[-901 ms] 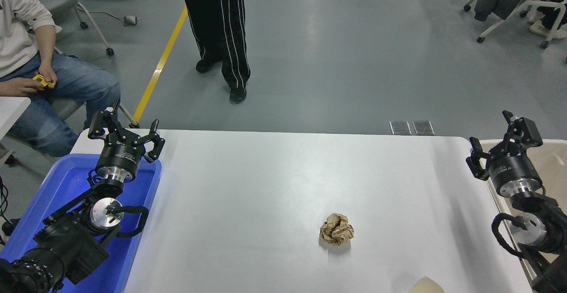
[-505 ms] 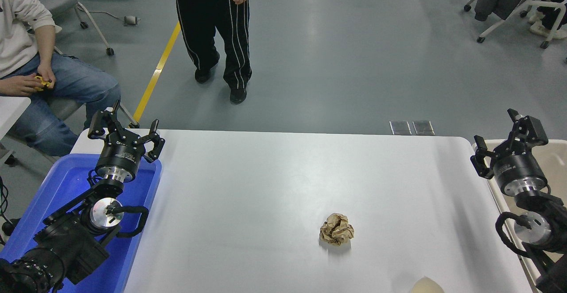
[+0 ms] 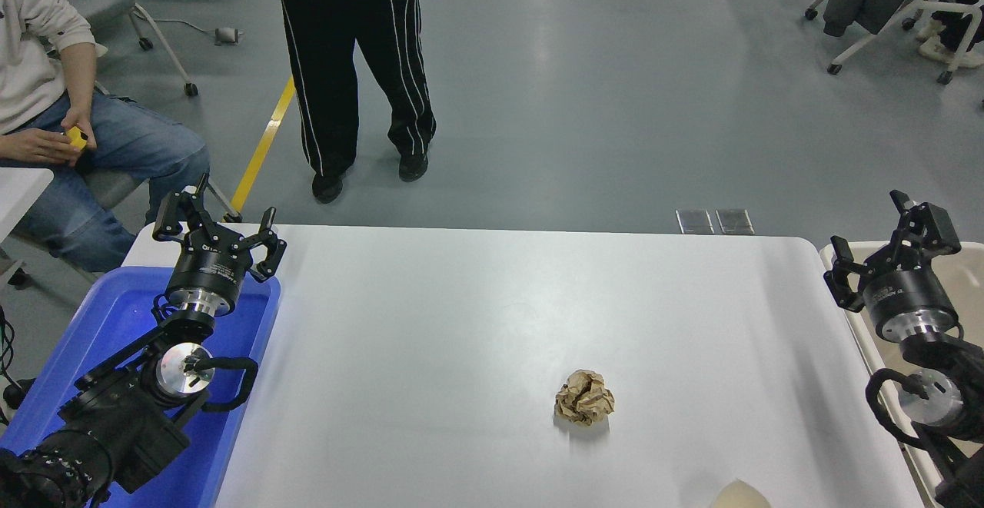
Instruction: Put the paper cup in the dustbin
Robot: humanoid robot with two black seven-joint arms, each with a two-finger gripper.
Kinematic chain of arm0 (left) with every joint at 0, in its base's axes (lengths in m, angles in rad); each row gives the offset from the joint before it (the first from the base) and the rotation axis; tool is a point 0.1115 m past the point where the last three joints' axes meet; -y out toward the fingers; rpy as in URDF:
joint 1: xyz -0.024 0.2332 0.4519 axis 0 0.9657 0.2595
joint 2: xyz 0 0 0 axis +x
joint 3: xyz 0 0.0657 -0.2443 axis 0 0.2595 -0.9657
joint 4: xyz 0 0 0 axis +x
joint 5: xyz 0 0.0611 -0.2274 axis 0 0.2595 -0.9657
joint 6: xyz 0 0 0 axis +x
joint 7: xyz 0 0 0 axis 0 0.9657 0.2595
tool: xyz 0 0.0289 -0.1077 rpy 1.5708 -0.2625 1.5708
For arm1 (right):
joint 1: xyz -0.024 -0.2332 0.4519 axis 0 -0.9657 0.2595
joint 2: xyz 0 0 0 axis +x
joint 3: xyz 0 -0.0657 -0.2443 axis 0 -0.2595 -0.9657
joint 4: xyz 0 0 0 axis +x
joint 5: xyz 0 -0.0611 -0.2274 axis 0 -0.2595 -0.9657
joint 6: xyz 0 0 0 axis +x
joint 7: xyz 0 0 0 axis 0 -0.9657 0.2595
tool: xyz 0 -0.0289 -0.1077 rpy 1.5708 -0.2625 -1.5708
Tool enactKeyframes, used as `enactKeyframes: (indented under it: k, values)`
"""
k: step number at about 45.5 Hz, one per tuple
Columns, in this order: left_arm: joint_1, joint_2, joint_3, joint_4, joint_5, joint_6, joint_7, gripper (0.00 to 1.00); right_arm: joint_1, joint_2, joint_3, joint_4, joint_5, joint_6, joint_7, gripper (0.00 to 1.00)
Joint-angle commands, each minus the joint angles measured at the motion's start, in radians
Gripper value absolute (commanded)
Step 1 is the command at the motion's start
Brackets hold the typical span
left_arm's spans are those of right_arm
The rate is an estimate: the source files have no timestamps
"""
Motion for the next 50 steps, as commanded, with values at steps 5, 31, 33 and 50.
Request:
enactKeyframes:
  k: [5,31,33,50]
  values:
    - [0.000,0.000,0.000,0.000,0.000,0.000,0.000,1.00,-0.005,0.007,-0.001,-0.001,0.000,0.000,0.000,0.99]
    - [0.000,0.000,0.000,0.000,0.000,0.000,0.001,1.00,0.008,0.009,-0.001,-0.002,0.000,-0.008,0.000,0.99]
    - [0.000,0.000,0.000,0.000,0.000,0.001,0.001,1.00,0.008,0.009,-0.001,-0.002,0.000,-0.008,0.000,0.99]
    - [0.001,0.000,0.000,0.000,0.000,0.001,0.000,1.00,0.014,0.000,-0.004,0.002,0.000,-0.014,0.000,0.99]
